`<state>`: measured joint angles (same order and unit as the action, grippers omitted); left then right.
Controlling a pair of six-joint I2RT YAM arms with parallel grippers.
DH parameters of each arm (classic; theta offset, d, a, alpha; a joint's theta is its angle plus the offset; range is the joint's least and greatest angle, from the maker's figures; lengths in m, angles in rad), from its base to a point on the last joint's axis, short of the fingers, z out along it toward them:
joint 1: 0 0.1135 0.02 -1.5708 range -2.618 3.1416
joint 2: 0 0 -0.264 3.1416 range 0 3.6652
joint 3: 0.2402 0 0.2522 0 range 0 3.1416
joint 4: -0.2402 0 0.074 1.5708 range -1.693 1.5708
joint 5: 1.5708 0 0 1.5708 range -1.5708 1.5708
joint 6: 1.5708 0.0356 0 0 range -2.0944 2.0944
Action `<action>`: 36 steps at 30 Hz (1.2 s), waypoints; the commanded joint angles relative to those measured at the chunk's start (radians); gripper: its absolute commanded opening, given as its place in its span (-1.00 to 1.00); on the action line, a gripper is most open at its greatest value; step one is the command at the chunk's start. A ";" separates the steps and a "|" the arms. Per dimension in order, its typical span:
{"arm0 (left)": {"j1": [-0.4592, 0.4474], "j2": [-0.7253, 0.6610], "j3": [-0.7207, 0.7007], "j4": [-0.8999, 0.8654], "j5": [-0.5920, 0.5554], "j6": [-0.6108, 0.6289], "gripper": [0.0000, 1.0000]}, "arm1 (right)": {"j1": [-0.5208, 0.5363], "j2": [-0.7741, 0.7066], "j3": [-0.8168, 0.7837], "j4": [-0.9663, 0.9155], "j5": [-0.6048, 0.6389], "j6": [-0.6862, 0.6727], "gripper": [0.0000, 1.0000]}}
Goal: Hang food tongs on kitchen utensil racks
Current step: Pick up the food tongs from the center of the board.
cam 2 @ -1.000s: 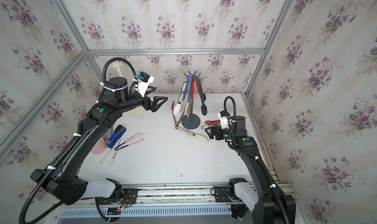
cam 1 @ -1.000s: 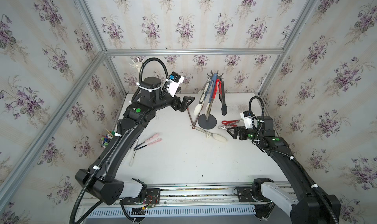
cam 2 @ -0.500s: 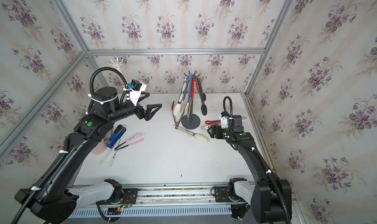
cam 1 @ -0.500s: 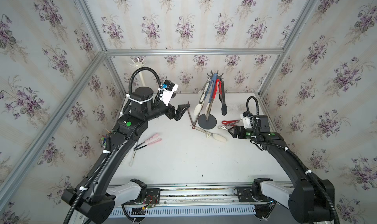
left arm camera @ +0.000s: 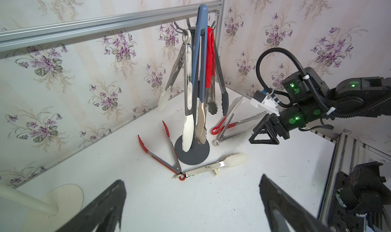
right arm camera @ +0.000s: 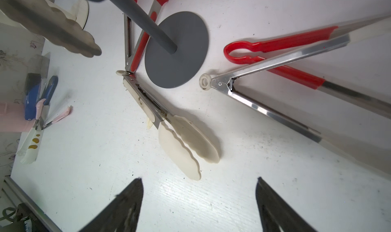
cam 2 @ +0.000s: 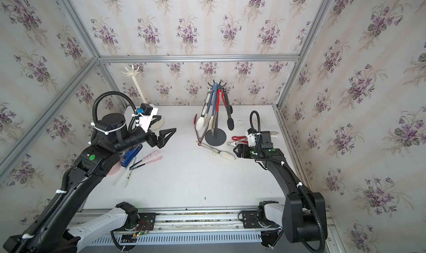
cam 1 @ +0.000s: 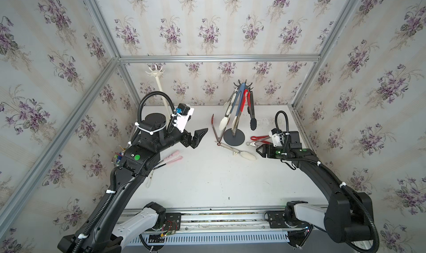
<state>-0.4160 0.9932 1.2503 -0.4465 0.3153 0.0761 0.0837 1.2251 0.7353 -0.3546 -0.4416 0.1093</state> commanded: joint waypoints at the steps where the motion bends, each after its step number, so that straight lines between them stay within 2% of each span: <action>1: 0.000 -0.020 -0.024 -0.012 -0.022 -0.027 0.99 | 0.002 0.027 -0.007 0.052 -0.099 0.002 0.62; 11: 0.000 -0.080 -0.080 -0.036 -0.040 -0.048 0.99 | 0.017 0.129 -0.015 0.134 -0.150 0.012 0.56; 19: 0.000 -0.089 -0.086 -0.045 -0.052 -0.052 0.99 | 0.075 0.244 0.008 0.197 -0.157 0.024 0.46; 36: 0.000 -0.087 -0.104 -0.048 -0.068 -0.045 0.99 | 0.114 0.303 -0.045 0.299 -0.164 0.038 0.20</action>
<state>-0.4160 0.9047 1.1488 -0.5022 0.2558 0.0360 0.1959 1.5230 0.6930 -0.0944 -0.5877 0.1387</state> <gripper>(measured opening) 0.993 0.603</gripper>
